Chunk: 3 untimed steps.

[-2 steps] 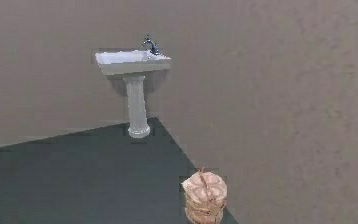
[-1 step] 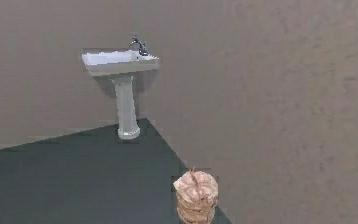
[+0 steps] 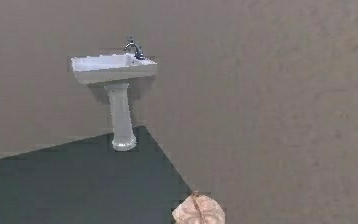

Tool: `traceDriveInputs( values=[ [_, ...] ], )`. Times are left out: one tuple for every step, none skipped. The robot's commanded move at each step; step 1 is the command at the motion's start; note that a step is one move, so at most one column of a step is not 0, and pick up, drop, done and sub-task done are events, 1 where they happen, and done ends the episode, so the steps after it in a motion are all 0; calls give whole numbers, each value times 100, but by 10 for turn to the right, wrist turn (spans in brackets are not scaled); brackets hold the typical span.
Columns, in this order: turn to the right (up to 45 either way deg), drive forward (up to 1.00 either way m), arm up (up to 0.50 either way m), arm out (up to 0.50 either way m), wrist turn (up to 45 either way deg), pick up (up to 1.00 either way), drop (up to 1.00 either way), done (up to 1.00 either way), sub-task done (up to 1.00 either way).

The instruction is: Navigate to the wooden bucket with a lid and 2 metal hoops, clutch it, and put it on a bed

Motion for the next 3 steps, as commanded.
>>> traceDriveInputs(
  values=[
    [-450, 0, 0, 0, 0, 0, 0, 0, 0],
    [-300, 0, 0, 0, 0, 0, 0, 0, 0],
    [0, 0, 28, 0, 0, 0, 0, 0, 0]
  ],
)
